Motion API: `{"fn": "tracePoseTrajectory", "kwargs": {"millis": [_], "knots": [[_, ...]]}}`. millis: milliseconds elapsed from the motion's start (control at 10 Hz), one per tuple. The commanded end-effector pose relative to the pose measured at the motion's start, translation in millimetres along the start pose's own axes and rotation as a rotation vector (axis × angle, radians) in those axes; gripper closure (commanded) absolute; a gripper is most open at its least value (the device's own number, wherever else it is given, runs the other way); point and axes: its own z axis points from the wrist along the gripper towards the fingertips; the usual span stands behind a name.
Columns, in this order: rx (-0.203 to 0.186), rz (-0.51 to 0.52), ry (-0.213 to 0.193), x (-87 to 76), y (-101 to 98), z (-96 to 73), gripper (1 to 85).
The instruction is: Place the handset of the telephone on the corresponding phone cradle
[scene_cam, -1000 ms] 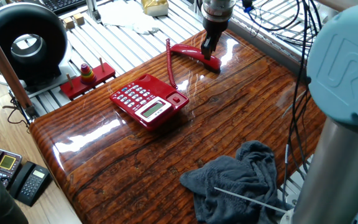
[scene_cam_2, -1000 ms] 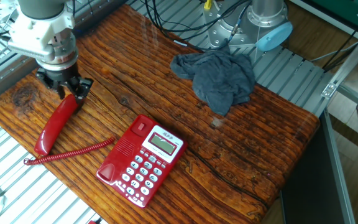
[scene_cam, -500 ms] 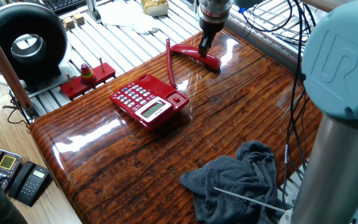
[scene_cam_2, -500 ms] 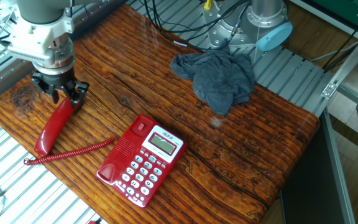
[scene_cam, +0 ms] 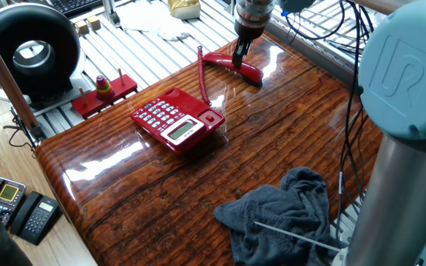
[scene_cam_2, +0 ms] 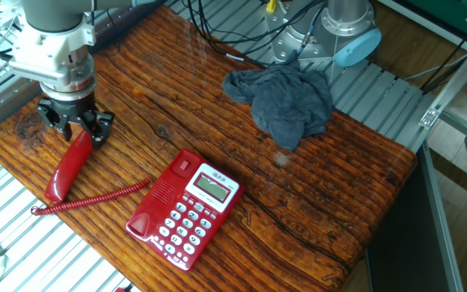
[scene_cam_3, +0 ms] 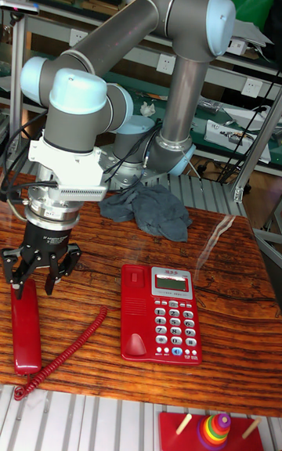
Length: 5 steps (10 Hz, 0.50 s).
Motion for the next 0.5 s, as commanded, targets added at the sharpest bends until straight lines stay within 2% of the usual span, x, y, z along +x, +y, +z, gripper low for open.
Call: {"fn": "tracePoseTrajectory", "kwargs": {"millis": [0,300,400], "knots": [[-0.029,0.024,-0.002,-0.4,5.6,1.9,32.3],[-0.078,0.033,0.046,11.8,18.3,0.9,32.3],[-0.079,0.017,0.054,13.9,18.6,0.8,32.3]]}}
